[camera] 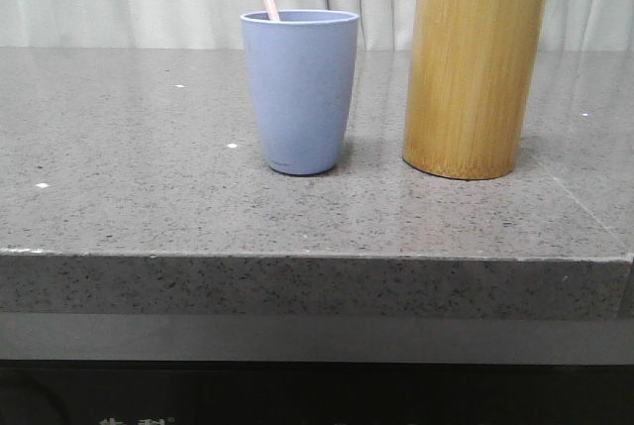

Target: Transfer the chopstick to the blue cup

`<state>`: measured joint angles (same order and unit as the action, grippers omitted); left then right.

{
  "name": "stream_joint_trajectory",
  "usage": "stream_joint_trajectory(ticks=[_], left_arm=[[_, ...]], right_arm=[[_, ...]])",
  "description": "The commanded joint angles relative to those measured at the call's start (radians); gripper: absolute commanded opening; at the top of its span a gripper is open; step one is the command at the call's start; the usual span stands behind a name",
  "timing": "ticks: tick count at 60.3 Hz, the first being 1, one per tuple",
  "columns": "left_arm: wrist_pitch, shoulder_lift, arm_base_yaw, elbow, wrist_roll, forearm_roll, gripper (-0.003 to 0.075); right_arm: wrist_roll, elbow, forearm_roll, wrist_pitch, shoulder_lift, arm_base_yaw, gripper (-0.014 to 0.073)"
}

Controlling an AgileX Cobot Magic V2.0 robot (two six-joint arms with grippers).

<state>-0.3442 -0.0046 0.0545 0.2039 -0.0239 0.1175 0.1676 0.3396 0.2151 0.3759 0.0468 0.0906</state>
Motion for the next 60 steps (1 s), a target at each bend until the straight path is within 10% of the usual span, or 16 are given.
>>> stream_joint_trajectory(ticks=[1,19,60], left_arm=[[0.099,-0.027,-0.02,-0.021,0.007,0.003,-0.0019],[0.287,-0.027,-0.023,-0.217,0.007,0.004,-0.0019],[0.263,-0.025,-0.023,-0.212,0.007,0.006,-0.0019]], right_arm=[[0.01,0.023,0.005,-0.086,0.01,-0.006,-0.0113],[0.01,0.023,0.005,-0.085,0.01,-0.006,-0.0113],[0.01,0.023,0.005,-0.085,0.01,-0.006,-0.0113]])
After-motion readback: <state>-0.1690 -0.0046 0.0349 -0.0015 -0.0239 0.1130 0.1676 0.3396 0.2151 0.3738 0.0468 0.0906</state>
